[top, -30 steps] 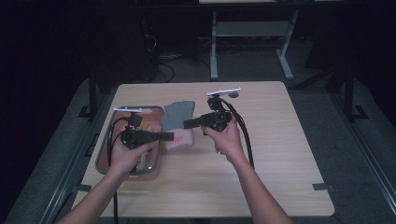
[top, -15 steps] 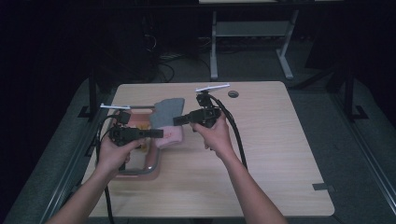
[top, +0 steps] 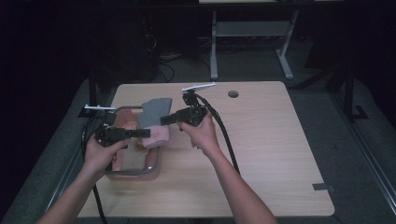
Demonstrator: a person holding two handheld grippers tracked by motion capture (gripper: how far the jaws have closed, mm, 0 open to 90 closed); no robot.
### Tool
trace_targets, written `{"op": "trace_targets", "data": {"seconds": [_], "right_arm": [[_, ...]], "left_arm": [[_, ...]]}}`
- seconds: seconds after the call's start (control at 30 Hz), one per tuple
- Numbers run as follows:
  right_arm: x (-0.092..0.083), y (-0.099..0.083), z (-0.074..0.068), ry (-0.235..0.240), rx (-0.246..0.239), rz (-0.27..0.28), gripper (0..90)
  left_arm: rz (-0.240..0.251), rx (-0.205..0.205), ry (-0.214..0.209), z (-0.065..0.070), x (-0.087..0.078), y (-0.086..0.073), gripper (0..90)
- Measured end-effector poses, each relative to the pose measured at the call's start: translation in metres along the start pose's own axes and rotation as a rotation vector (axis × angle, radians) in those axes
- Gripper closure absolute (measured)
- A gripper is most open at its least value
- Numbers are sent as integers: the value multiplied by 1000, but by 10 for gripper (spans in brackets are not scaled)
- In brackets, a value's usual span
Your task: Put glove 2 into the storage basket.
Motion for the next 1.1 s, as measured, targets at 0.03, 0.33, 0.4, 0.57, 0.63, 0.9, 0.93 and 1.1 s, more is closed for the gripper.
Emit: {"op": "trace_targets", "data": {"seconds": [0.03,0.33,0.4,0.57,0.63,0.9,0.93,1.1], "right_arm": [[2,0,0,1,2,-2,764],[18,3,-5,8,1,-14,763],[21,4,-6,9,0,-14,763],[28,7,-11,13,-6,-15,764],[31,8,-11,20,-6,-15,764],[43,11,-16,18,-12,-31,764],[44,11,-17,17,-17,-36,764],[53,11,-19,34,-11,-39,764]], "left_arm": [[0,-2,4,-1,-1,0,685],[-2,-9,17,-9,-13,-1,696],[-1,-11,22,-11,-16,-1,697],[4,-10,38,-14,-23,0,697],[5,-9,42,-16,-25,0,697],[6,-17,60,-23,-35,-2,697],[3,-19,63,-24,-36,-2,698],[-5,-25,68,-31,-42,-5,698]]}}
Point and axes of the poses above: each handheld gripper's, and its own axes: x roughly forward along the jaws, y roughly out of its top, z roughly to its right, the point moved 7 cm from there along x, roughly forward along the jaws, and after that the axes turned 4 degrees about x, right-handed, at the moved point
